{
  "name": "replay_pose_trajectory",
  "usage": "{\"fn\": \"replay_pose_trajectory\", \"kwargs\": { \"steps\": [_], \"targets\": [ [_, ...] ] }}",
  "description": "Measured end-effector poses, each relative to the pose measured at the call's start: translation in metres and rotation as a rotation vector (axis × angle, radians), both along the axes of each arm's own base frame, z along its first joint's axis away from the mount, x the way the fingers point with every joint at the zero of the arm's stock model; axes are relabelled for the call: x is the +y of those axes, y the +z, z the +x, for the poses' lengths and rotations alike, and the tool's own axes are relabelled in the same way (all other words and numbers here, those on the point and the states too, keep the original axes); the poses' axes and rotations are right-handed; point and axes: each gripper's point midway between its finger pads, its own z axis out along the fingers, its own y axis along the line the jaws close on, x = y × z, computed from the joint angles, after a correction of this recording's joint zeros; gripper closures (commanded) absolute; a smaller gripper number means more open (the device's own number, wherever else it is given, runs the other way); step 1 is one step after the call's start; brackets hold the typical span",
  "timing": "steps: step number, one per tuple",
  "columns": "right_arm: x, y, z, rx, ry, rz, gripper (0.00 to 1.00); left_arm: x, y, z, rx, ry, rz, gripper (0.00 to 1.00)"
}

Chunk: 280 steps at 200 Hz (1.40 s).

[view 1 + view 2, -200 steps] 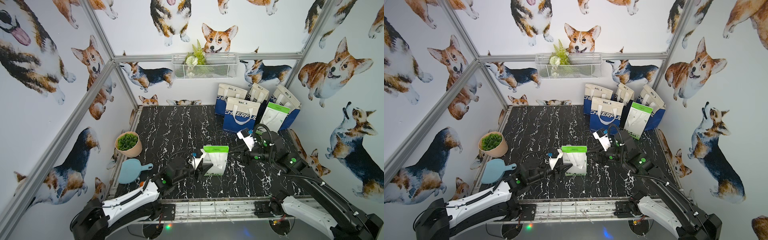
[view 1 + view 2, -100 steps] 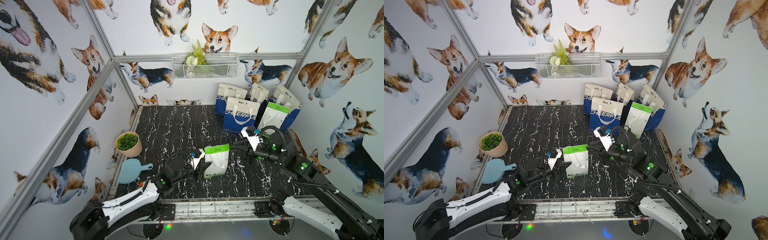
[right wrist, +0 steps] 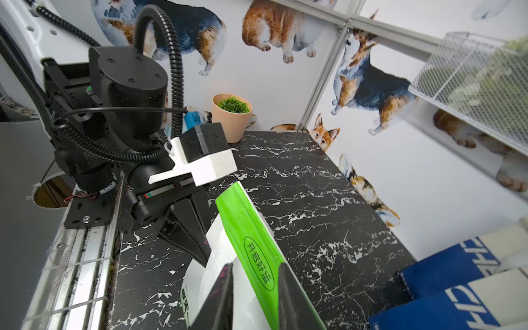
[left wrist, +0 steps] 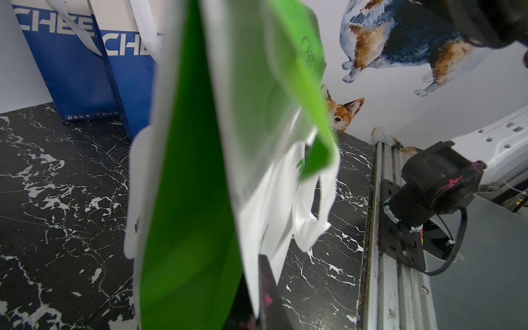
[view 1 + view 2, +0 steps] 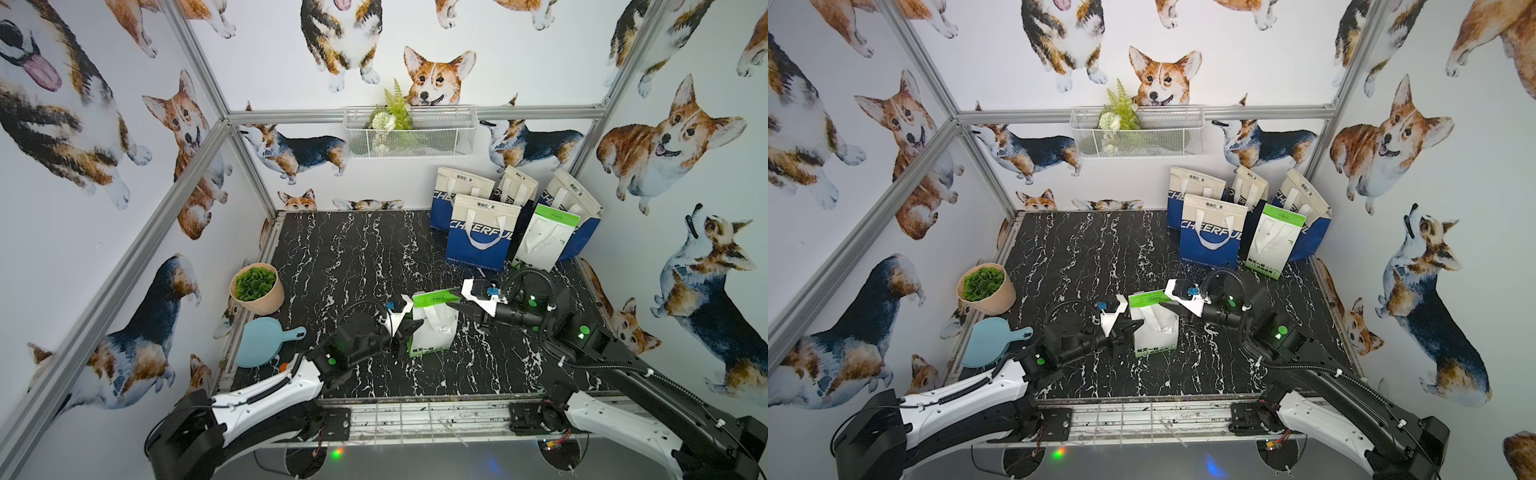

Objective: Open the takeout bag
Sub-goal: Open the takeout bag at the center of the board.

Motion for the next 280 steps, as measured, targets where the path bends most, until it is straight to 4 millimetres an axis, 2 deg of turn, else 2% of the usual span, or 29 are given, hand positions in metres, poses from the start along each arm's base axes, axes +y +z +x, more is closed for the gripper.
{"fn": "replay_pose_trajectory", "kwargs": {
  "steps": [32,63,70,82,133,169,195,228,280],
  "targets": [
    [0.008,0.006,-0.012,-0.130,0.067,0.037,0.70,-0.001,-0.001,0.000,0.005,-0.004,-0.002,1.00],
    [0.017,-0.010,-0.009,-0.202,0.086,0.018,0.68,-0.004,-0.001,0.002,0.020,0.002,-0.012,1.00],
    [0.018,-0.014,-0.008,-0.212,0.090,0.009,0.66,-0.004,-0.001,0.003,0.020,0.006,-0.013,1.00],
    [0.020,-0.017,-0.008,-0.238,0.095,0.007,0.57,-0.004,0.000,0.004,0.024,0.012,-0.017,1.00],
    [0.031,-0.018,-0.013,-0.341,0.127,-0.019,0.51,-0.003,-0.001,0.006,0.035,0.028,-0.021,1.00],
    [0.045,-0.032,-0.013,-0.429,0.118,-0.096,0.51,-0.003,-0.001,0.007,0.038,0.029,-0.022,1.00],
    [0.054,-0.036,-0.011,-0.532,0.081,-0.148,0.58,-0.004,-0.001,0.007,0.039,0.029,-0.023,1.00],
    [0.054,-0.030,0.001,-0.607,0.008,-0.171,0.60,-0.004,-0.001,0.007,0.041,0.029,-0.024,1.00],
    [0.057,-0.043,0.005,-0.633,-0.007,-0.229,0.60,-0.003,0.000,0.006,0.039,0.029,-0.025,1.00]
  ]
}}
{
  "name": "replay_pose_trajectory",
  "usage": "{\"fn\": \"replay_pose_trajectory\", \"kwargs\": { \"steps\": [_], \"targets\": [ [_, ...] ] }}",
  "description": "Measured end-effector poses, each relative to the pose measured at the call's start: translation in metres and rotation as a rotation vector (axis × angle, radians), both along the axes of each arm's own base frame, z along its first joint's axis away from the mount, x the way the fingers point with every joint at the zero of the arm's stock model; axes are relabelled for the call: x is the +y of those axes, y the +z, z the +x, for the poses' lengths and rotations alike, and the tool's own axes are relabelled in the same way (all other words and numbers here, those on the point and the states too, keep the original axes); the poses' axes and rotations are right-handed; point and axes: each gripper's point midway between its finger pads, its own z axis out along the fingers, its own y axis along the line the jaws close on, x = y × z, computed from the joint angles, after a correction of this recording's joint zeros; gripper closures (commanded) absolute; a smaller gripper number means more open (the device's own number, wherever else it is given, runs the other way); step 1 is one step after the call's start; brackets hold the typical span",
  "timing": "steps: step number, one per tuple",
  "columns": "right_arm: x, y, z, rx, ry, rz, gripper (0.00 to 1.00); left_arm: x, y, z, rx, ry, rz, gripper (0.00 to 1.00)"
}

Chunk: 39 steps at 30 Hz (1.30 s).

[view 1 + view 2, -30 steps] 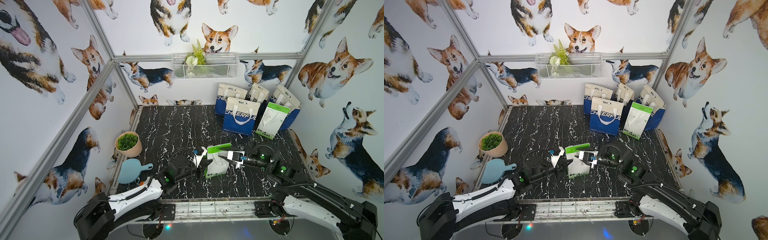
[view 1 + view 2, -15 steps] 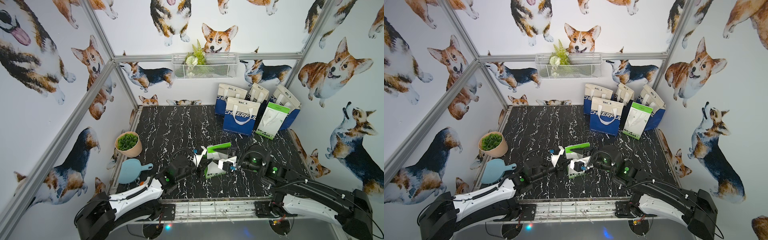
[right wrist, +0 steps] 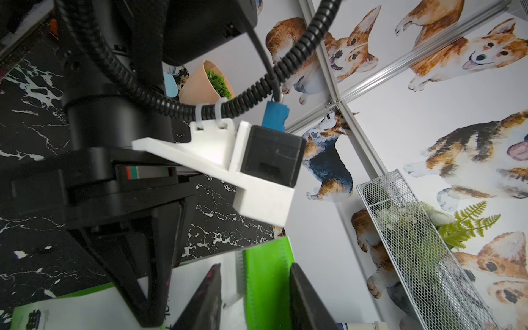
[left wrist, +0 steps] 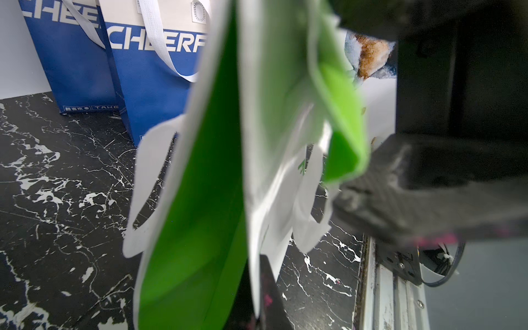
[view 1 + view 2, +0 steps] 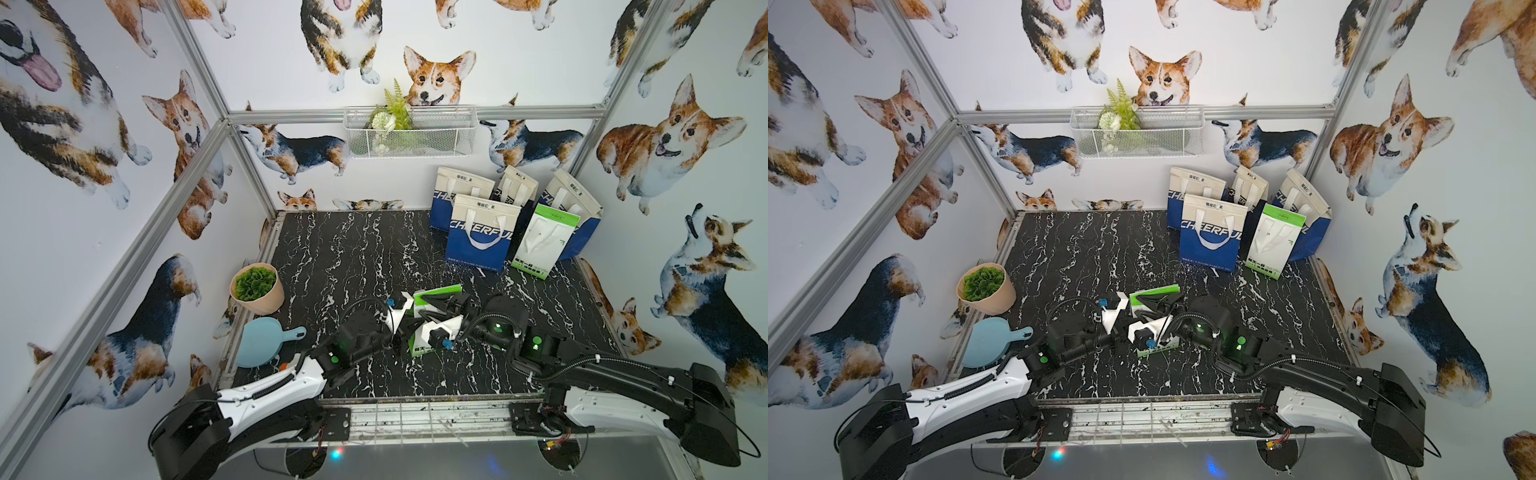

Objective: Open the takeout bag
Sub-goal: Open the takeout bag at the center of the board.

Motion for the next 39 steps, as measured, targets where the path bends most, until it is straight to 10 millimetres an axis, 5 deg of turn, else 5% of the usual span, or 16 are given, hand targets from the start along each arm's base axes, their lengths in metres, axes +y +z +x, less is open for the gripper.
{"fn": "replay_pose_trajectory", "kwargs": {
  "steps": [15,24,39],
  "targets": [
    [0.004,0.006,0.013,-0.036,-0.072,0.034,0.68,0.001,0.001,-0.001,0.000,0.001,0.001,1.00],
    [0.006,0.007,0.015,-0.035,-0.085,0.037,1.00,0.001,0.000,-0.001,0.001,0.001,0.001,1.00],
    [-0.004,0.038,0.014,0.065,-0.121,0.098,1.00,0.002,0.002,-0.002,-0.001,0.000,-0.002,1.00]
  ]
}}
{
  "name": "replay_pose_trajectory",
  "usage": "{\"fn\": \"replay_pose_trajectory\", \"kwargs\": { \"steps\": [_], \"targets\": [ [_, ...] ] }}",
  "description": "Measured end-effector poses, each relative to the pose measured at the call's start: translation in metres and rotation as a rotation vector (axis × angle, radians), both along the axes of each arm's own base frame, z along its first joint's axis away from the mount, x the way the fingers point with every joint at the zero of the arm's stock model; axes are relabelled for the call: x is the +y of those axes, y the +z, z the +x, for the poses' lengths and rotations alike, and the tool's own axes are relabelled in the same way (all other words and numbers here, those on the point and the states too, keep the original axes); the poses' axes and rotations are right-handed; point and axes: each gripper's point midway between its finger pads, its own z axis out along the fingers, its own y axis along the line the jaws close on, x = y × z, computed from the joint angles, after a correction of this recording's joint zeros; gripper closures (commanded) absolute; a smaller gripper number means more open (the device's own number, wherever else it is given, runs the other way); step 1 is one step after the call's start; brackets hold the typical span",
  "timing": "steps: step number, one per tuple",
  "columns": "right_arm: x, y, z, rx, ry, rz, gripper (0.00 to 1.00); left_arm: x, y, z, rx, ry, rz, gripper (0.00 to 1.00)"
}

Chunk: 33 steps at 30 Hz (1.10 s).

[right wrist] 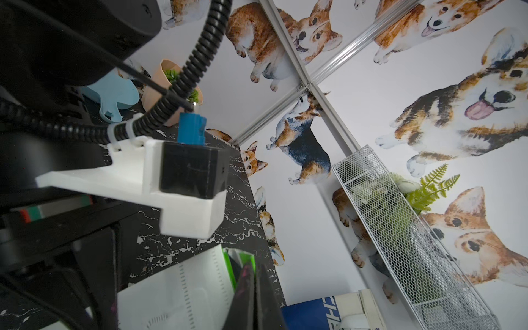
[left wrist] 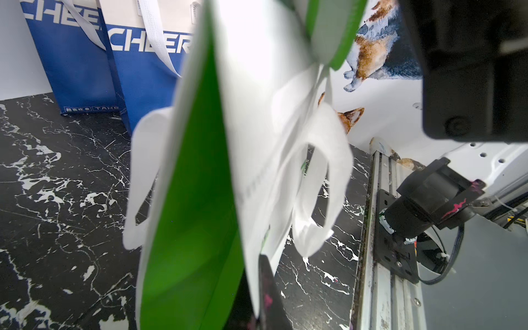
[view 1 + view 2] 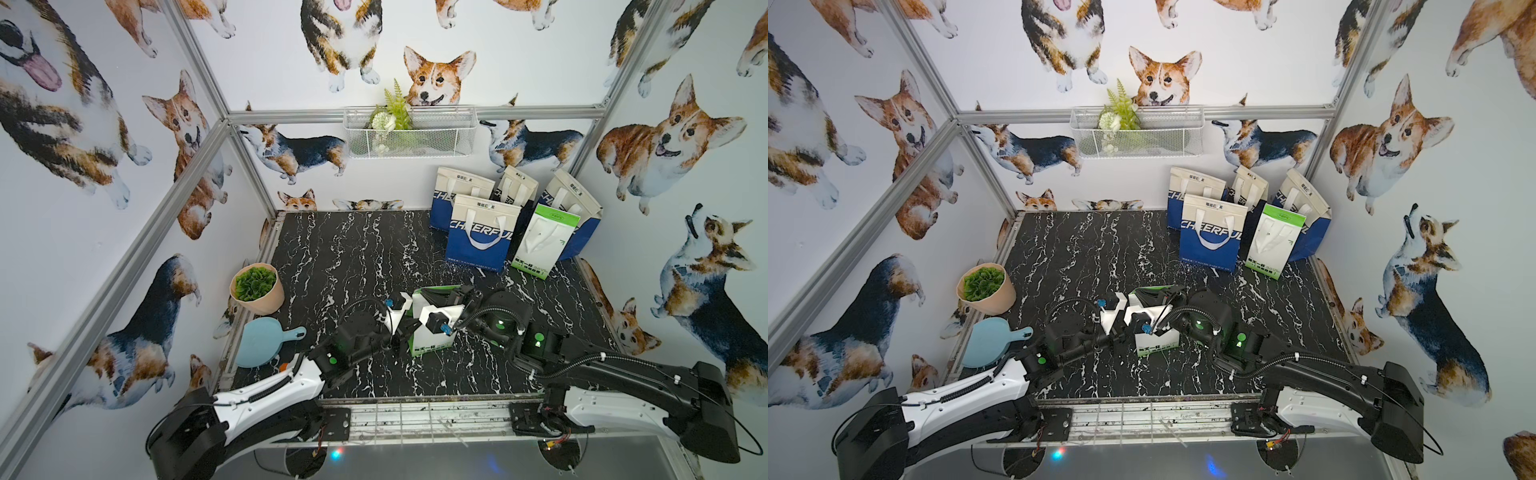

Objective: Open the takeout bag
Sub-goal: Open the takeout bag at the center of the board.

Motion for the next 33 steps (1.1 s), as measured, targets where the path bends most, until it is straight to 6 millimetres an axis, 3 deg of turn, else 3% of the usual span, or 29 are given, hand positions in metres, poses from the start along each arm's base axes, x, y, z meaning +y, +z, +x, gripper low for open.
{"fn": "replay_pose_trajectory", "kwargs": {
  "steps": [19,33],
  "targets": [
    [-0.005,0.004,-0.005,0.159,-0.005,-0.122,1.00,0.000,-0.001,-0.001,-0.004,-0.009,0.006,1.00],
    [-0.003,0.010,0.007,0.292,-0.055,-0.251,1.00,-0.003,-0.002,-0.001,-0.006,-0.022,0.022,1.00]
  ]
}}
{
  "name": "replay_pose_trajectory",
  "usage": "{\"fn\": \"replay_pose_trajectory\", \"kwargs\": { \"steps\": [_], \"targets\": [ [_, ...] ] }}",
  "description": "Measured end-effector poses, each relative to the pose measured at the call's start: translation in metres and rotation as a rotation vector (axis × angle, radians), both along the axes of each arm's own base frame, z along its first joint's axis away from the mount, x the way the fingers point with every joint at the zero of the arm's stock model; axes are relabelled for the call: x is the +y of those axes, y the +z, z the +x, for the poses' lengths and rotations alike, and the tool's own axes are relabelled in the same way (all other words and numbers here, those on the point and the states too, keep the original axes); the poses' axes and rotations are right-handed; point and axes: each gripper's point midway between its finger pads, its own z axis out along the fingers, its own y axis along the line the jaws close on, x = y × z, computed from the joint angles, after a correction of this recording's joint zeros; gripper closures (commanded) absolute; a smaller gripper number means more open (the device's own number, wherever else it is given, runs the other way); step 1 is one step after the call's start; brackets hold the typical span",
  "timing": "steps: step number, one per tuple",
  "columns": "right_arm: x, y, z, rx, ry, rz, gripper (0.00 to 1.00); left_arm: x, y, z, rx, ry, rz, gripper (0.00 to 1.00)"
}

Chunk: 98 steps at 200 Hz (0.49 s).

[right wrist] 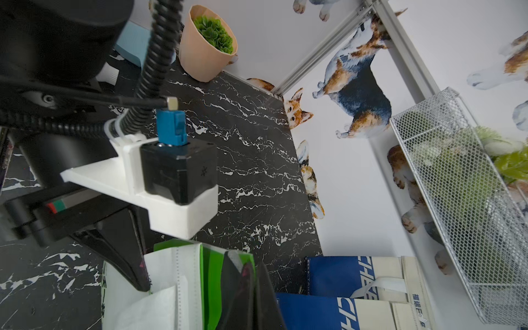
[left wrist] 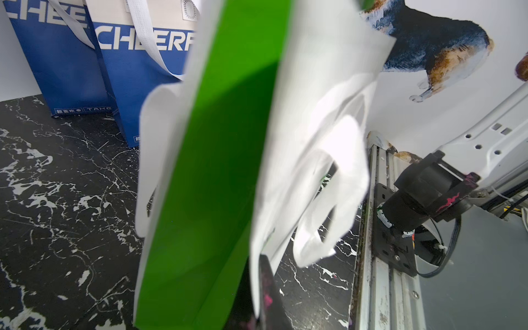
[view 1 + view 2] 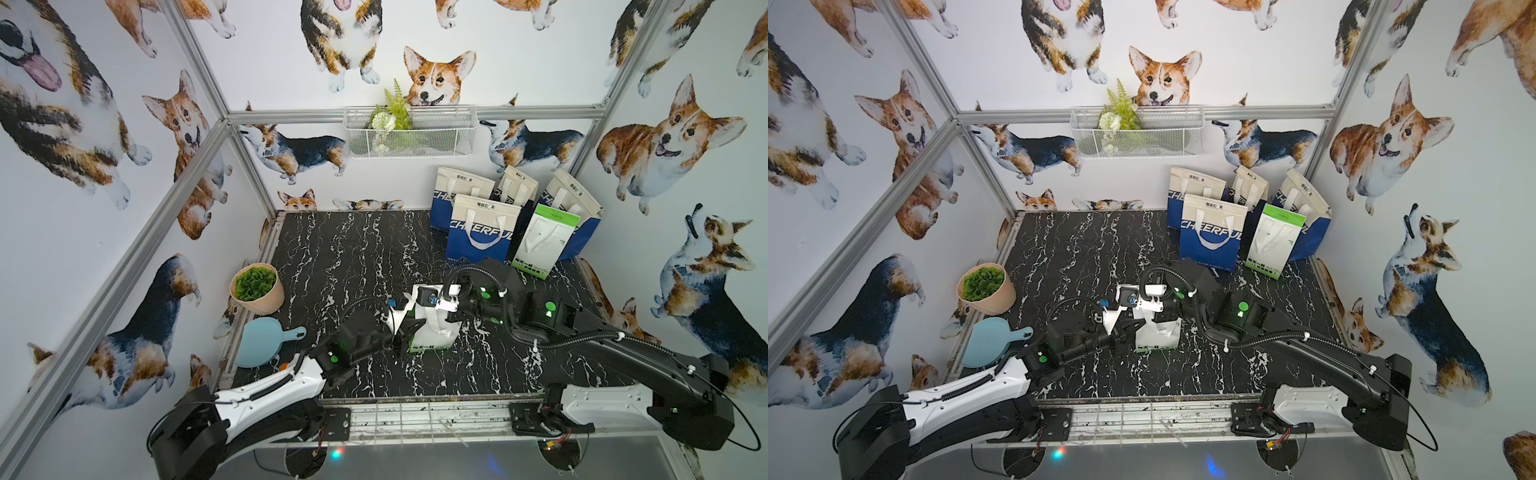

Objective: Open the takeout bag
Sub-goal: Open the takeout bag at the center of the board.

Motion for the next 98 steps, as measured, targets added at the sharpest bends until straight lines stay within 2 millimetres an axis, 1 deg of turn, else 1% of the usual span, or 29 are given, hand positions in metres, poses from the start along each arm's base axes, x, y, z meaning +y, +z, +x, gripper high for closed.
{"fn": "replay_pose_trajectory", "kwargs": {
  "steps": [51,53,55,56,58,62,66,98],
  "targets": [
    [-0.006,-0.004,0.005,0.085,-0.030,-0.035,1.00,0.000,0.000,0.000,-0.002,-0.001,0.002,1.00],
    [-0.007,-0.004,0.005,0.086,-0.031,-0.035,0.97,0.000,0.000,0.000,-0.002,-0.001,0.002,1.00],
    [-0.007,-0.005,0.005,0.088,-0.031,-0.036,0.95,0.000,0.000,0.000,-0.002,-0.001,0.002,1.00],
    [-0.007,-0.004,0.005,0.088,-0.031,-0.036,0.93,0.000,0.000,0.000,-0.002,-0.001,0.002,1.00],
    [-0.007,-0.005,0.005,0.090,-0.031,-0.038,0.91,0.000,0.000,0.000,-0.002,-0.001,0.002,1.00],
    [-0.007,-0.006,0.005,0.093,-0.033,-0.038,0.82,0.000,0.000,0.000,-0.002,-0.001,0.002,1.00],
    [-0.007,-0.006,0.005,0.096,-0.033,-0.037,0.78,0.000,0.000,0.000,-0.002,-0.001,0.002,1.00],
    [-0.011,-0.011,0.005,0.115,-0.054,-0.039,0.65,0.001,-0.001,0.001,0.000,0.010,0.009,1.00]
  ]
}}
